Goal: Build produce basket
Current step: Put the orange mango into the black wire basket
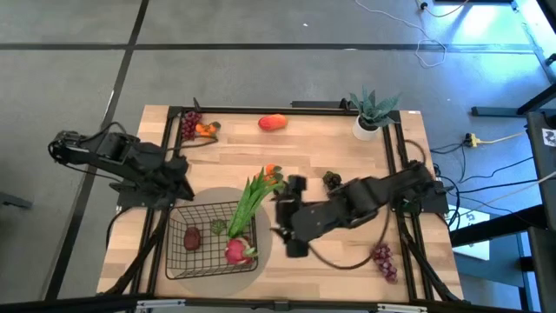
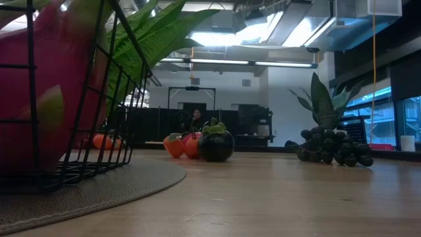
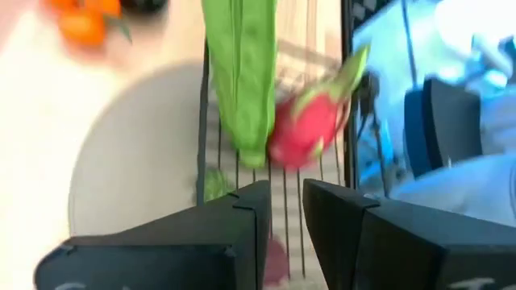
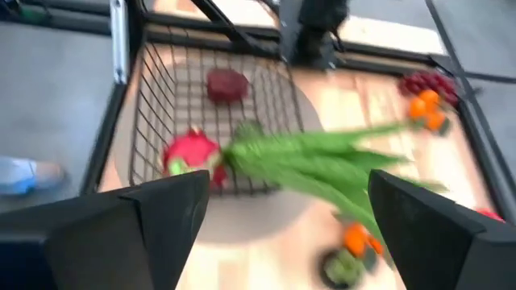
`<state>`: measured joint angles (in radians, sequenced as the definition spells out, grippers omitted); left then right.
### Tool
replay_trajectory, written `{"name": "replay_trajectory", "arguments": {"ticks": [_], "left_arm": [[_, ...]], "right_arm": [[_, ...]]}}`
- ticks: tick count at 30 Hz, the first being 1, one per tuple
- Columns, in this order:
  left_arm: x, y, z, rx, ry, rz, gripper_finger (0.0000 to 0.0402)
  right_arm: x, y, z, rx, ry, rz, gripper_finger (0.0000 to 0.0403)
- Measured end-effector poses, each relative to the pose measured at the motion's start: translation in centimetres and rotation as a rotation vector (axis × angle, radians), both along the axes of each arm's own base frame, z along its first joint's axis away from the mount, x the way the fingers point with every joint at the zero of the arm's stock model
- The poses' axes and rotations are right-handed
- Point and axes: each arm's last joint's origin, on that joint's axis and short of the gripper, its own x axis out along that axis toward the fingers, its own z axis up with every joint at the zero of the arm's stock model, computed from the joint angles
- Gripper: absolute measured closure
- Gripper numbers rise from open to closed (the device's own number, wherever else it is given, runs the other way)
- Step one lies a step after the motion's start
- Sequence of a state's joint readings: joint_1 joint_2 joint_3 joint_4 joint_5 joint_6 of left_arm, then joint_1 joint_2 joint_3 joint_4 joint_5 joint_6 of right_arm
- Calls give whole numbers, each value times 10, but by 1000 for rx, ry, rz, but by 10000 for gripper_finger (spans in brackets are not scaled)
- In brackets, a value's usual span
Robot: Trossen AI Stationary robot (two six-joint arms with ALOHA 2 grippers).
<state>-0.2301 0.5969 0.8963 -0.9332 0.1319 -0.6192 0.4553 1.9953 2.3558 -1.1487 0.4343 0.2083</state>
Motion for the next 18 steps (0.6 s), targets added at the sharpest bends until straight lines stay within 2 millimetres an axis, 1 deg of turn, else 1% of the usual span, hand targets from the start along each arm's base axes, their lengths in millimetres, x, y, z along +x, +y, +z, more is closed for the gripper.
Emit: {"name": "replay_trajectory", "arguments": {"ticks": [2, 4, 10, 14, 18], "left_arm": [[2, 1, 3, 20, -46, 25, 335], [4, 1, 5, 42, -77, 42, 335], [6, 4, 6, 100, -106, 132, 335], [6, 7, 6, 150, -117, 209, 335], [6, 9, 7, 201, -127, 284, 335]], "right_arm": [[-12, -9, 7, -7, 31, -30, 79], [-22, -18, 9, -7, 80, -73, 79], [-35, -50, 3, 11, 254, -242, 79], [-30, -73, 2, 4, 293, -278, 79], [-22, -106, 2, -32, 317, -273, 79]]}}
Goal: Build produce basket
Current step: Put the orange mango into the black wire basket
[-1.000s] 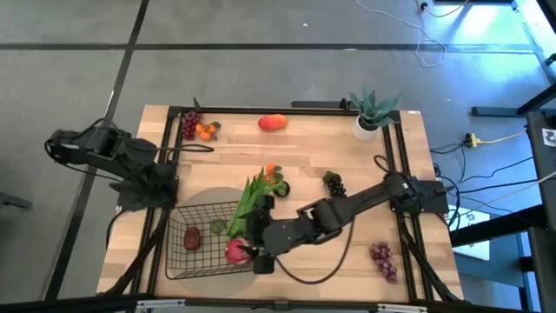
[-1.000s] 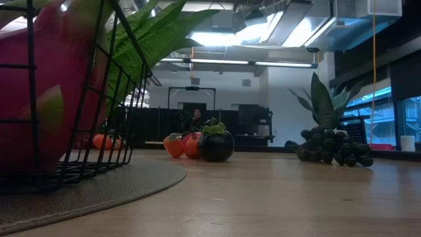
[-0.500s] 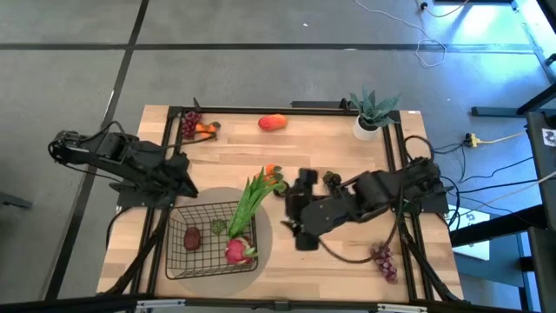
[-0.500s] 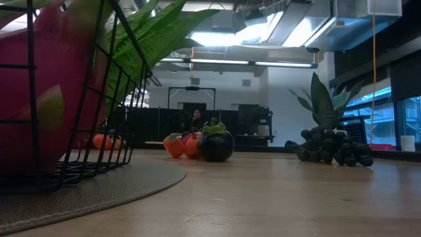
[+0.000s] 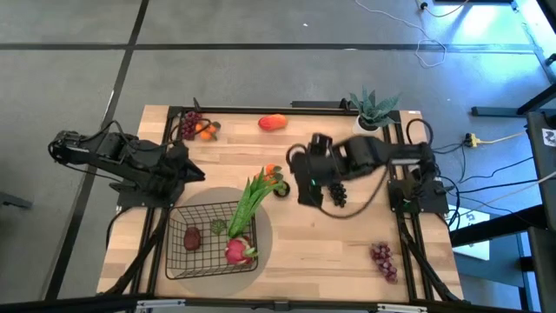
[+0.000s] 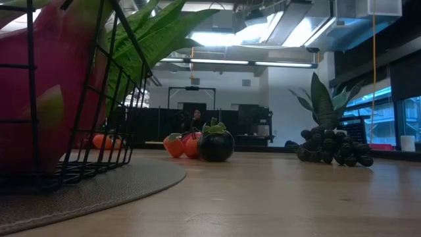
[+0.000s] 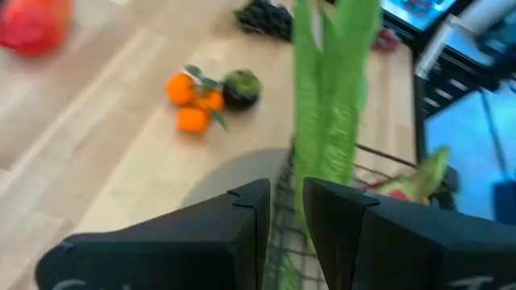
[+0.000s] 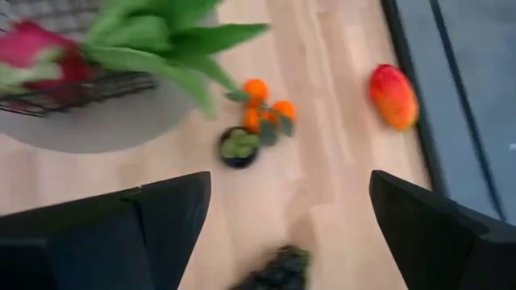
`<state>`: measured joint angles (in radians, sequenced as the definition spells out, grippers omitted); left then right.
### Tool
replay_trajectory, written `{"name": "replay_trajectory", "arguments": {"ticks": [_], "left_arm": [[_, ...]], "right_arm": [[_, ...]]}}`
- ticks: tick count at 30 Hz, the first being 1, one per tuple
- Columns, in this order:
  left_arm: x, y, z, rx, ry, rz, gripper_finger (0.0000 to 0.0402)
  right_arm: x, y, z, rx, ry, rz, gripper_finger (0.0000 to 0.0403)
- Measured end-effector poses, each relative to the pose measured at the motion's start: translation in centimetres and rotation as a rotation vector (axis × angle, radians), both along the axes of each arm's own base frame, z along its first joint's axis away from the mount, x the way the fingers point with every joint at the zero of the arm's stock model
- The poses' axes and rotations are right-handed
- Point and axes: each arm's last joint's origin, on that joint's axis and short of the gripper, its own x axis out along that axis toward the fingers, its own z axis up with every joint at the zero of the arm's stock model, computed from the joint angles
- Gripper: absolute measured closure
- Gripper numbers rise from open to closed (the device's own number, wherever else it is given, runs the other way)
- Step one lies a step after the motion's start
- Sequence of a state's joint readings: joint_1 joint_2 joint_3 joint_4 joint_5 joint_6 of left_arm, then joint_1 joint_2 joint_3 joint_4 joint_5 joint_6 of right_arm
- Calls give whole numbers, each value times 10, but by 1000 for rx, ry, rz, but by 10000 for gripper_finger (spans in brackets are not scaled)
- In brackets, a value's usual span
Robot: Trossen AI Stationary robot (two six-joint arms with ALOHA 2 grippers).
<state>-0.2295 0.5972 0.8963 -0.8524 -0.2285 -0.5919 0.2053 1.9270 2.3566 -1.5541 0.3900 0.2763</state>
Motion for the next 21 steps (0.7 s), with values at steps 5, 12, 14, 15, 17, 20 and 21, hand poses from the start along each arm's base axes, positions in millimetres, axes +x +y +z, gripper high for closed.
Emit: {"name": "replay_trajectory", "arguments": {"ticks": [5, 12, 14, 15, 17, 20, 21], "left_arm": [[0, 3, 0, 88, -11, 79, 335], [0, 4, 1, 124, -13, 105, 335], [0, 4, 1, 124, -13, 105, 335], [0, 4, 1, 125, -13, 105, 335], [0, 5, 1, 133, -14, 119, 335], [2, 6, 0, 165, -10, 165, 335], [3, 6, 0, 176, -7, 181, 335]], "right_arm": [[10, -54, 1, -8, 18, 38, 79], [27, -130, -15, 52, -45, 156, 79], [28, -150, -24, 65, -42, 166, 79], [29, -159, -29, 65, -41, 166, 79], [32, -176, -41, 66, -55, 169, 79], [32, -201, -62, 62, -45, 179, 79], [33, -208, -68, 54, -53, 188, 79]]}}
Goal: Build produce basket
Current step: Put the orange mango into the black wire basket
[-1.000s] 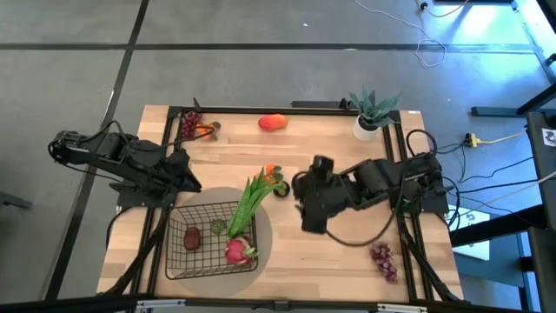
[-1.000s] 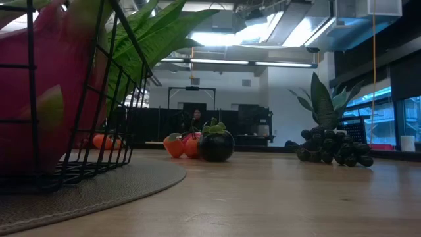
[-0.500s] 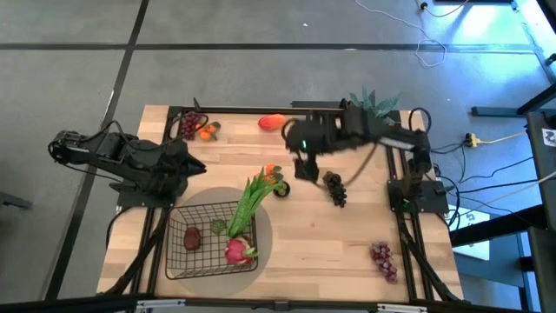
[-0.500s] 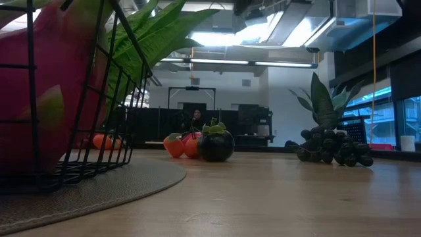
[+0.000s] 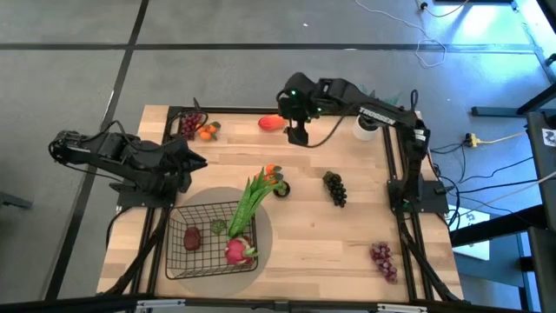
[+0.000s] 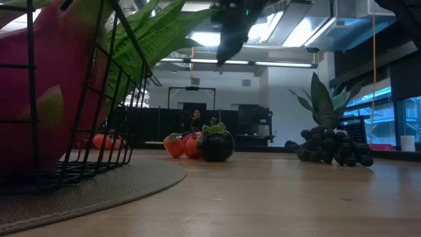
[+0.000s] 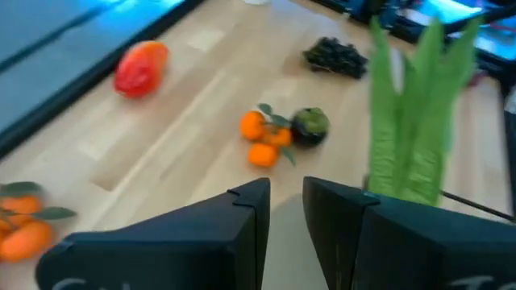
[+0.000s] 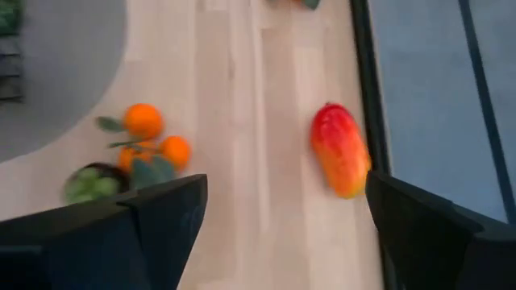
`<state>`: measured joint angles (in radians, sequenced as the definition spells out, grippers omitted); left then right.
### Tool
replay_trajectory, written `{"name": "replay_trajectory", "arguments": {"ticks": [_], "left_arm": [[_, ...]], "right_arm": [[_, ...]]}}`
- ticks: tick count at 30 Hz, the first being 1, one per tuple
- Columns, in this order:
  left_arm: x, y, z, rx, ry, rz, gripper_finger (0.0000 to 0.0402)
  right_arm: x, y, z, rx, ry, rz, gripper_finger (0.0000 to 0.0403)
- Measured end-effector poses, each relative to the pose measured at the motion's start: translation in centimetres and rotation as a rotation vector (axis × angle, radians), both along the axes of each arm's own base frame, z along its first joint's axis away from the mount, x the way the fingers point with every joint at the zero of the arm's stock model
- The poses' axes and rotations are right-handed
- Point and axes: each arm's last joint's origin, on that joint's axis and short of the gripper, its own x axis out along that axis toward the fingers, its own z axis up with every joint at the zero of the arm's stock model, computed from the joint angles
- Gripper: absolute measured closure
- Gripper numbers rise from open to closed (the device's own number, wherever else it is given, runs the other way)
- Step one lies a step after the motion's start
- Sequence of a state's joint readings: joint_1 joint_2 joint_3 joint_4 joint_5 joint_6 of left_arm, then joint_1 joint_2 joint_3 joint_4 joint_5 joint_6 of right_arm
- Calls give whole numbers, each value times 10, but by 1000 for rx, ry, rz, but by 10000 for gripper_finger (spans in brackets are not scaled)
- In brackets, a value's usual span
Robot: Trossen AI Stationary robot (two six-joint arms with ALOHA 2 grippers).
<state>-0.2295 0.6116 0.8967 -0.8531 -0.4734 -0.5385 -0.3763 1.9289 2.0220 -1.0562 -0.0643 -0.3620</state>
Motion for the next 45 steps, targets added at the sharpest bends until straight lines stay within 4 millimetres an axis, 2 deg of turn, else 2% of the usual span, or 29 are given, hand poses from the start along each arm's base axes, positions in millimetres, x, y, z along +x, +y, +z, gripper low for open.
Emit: {"name": "replay_trajectory", "arguments": {"ticks": [5, 10, 18, 24, 33, 45], "left_arm": [[5, 2, -1, 67, 11, 96, 335], [10, 7, -2, 142, 24, 225, 335], [23, 17, -8, 182, 84, 357, 335], [33, 27, -13, 191, 141, 432, 335], [46, 40, -17, 171, 162, 505, 335], [46, 44, -16, 149, 147, 518, 335]], "right_arm": [[-2, -37, -35, -4, -58, 54, 79], [-10, -69, -68, -78, -96, 59, 79], [-33, -105, -106, -70, -190, 85, 79], [-34, -121, -119, -42, -275, 132, 79], [-24, -132, -153, -16, -271, 168, 79], [-18, -146, -200, 4, -224, 160, 79]]}}
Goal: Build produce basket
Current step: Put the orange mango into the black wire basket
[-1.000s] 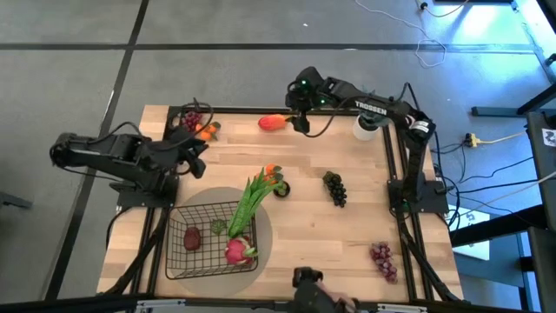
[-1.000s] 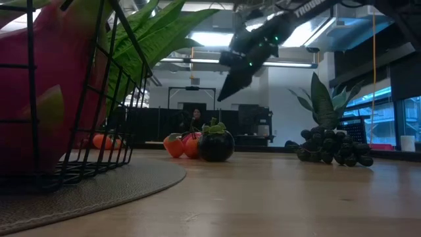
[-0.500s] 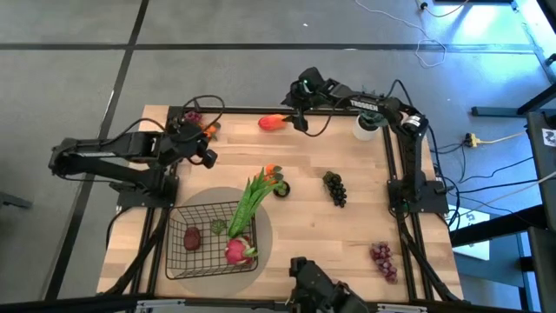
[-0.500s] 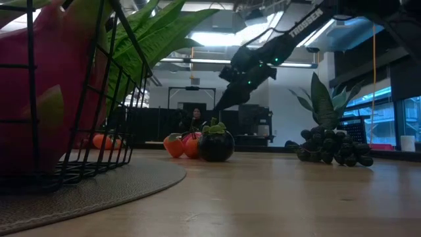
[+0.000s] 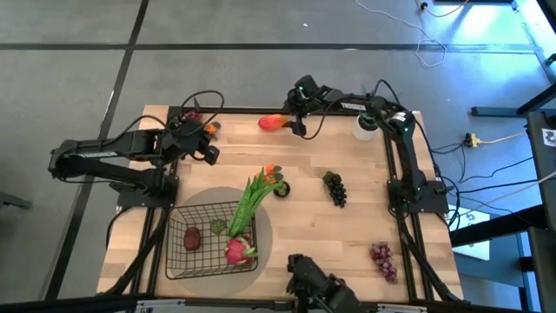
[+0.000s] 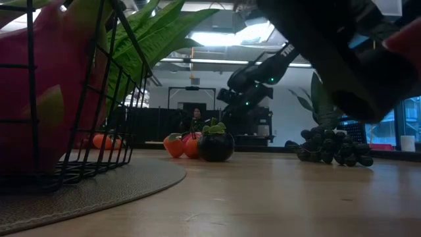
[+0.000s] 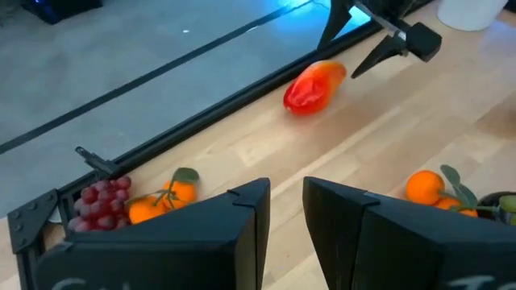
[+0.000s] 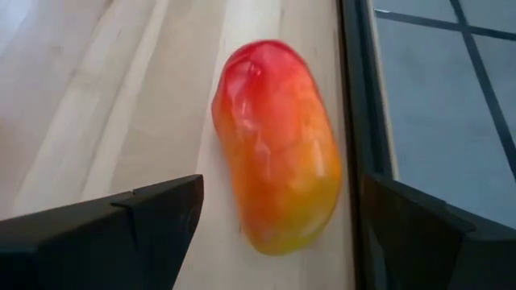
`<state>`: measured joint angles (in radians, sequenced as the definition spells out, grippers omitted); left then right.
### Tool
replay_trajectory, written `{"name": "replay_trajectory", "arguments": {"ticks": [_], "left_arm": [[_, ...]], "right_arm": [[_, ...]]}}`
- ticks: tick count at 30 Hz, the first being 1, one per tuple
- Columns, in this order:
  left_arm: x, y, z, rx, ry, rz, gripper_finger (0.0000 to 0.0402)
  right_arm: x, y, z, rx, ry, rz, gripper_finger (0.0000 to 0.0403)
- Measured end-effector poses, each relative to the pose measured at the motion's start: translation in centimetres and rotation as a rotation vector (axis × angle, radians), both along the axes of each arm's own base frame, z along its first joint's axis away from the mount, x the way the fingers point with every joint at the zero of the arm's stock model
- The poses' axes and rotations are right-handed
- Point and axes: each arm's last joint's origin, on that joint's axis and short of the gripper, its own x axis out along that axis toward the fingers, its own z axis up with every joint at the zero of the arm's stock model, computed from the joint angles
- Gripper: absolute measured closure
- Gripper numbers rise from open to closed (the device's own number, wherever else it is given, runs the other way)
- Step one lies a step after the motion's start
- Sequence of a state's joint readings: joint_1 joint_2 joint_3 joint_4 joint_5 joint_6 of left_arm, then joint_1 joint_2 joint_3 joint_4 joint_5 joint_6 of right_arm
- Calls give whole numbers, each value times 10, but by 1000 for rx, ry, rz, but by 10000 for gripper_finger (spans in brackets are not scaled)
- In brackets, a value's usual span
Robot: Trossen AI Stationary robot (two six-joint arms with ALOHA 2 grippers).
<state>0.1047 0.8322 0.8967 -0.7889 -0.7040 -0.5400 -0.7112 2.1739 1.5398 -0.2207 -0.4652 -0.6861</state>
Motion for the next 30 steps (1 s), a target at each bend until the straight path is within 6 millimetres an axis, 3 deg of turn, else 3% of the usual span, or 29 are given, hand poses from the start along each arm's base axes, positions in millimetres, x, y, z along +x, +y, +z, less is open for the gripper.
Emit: {"name": "replay_trajectory", "arguments": {"ticks": [12, 30], "left_arm": [[0, 0, 0, 0, 0, 0, 335], [0, 0, 0, 0, 2, 0, 335]], "right_arm": [[1, -2, -3, -43, 20, -39, 79], [16, 25, -21, 13, 43, 64, 79]]}}
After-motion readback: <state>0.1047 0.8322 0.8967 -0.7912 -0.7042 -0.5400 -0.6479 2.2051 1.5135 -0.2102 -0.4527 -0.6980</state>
